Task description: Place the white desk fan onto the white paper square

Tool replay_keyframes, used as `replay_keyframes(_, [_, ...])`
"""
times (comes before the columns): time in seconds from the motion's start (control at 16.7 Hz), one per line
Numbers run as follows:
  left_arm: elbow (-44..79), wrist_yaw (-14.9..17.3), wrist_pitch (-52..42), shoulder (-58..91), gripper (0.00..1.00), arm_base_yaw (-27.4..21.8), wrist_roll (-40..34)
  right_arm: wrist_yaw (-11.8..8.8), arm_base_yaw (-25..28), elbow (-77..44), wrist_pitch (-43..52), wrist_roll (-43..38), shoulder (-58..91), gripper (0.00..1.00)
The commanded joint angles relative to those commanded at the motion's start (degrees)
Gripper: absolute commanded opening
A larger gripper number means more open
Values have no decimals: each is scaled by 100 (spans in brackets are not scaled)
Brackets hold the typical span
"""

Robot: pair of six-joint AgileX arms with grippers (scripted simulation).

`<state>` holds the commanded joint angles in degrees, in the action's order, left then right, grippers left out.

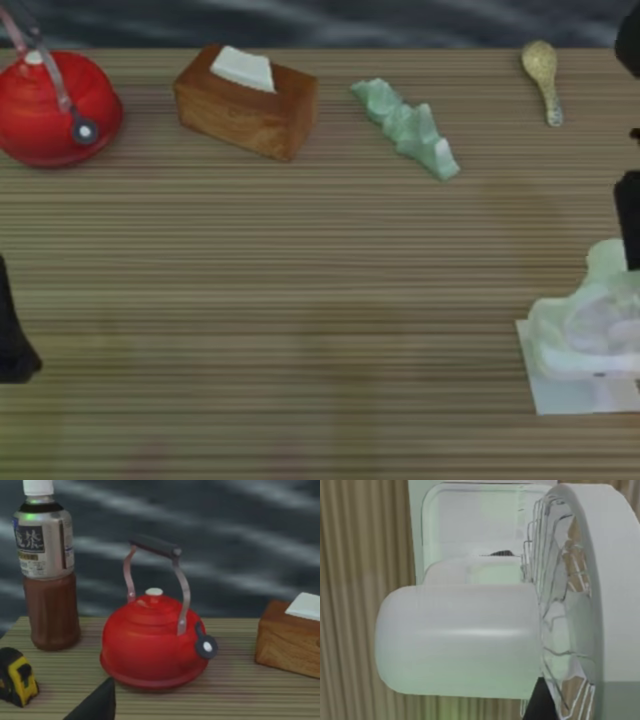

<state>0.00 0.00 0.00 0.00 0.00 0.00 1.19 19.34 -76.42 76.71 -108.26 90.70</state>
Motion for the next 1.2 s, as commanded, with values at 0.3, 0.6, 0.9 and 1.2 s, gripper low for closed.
replay_keyframes(0.3, [0,0,0,0,100,0,0,2,-18,350,-363,9,30,0])
replay_keyframes(0.6, [0,0,0,0,100,0,0,2,-18,350,-363,9,30,30])
replay_keyframes(0.9, [0,0,0,0,100,0,0,2,-18,350,-363,9,30,68])
replay_keyframes(1.2, [0,0,0,0,100,0,0,2,-18,350,-363,9,30,100])
